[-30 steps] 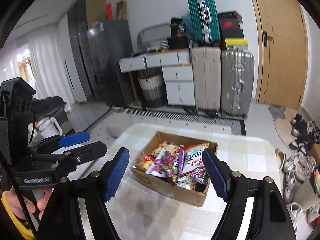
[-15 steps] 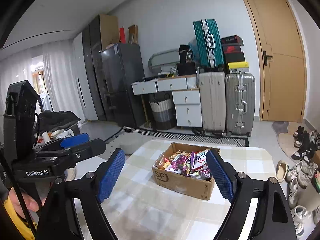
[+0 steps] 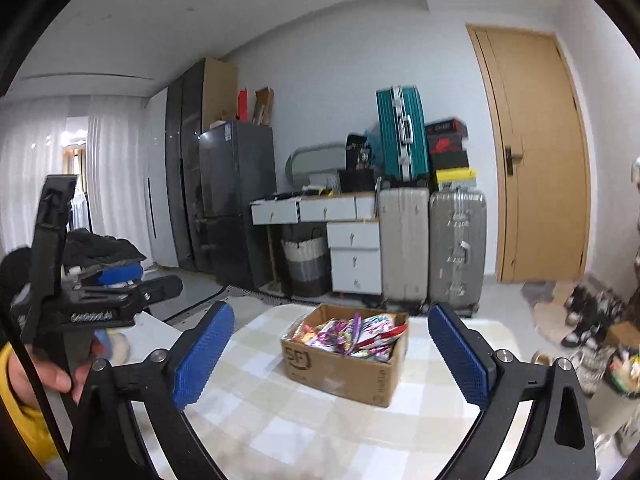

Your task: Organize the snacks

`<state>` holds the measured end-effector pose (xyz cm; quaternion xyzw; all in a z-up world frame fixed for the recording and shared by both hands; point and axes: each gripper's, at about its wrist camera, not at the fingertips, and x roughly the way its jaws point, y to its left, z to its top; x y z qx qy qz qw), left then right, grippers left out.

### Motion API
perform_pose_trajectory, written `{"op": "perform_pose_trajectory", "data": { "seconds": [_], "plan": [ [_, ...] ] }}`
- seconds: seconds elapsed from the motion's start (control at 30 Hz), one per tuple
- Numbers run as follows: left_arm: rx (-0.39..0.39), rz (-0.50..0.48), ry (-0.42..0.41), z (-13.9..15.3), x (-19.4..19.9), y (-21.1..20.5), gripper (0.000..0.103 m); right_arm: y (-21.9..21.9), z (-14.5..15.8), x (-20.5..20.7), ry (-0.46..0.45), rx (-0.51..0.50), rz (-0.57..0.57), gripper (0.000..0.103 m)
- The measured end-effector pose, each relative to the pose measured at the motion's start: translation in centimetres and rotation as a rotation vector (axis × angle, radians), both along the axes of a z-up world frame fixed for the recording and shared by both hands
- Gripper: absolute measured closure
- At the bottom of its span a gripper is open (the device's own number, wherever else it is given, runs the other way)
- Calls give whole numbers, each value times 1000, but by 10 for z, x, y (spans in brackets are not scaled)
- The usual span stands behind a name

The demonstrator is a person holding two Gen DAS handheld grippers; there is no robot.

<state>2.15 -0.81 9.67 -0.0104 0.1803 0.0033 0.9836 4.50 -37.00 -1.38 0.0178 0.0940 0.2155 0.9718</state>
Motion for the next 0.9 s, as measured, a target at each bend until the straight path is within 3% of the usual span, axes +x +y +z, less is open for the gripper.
{"op": "perform_pose_trajectory", "data": {
  "seconds": [0.17,0.33,0.43,0.7,0.9],
  "plan": [
    [-5,14,6,-23,6,8,0,-5,-23,-7,-40,-30,-5,2],
    [3,34,-36,-64,24,10,0,-21,-53,-2,-82,-5,-35,1],
    [41,35,-7,-101,43,7,0,-28,-77,11,-46,-4,-47,1],
    [-17,77,84,-189,90,16,0,-34,-139,39,70,-14,-68,1],
    [-14,98,58,-218,95,20,0,-40,-169,41,89,3,-87,1]
  ]
}}
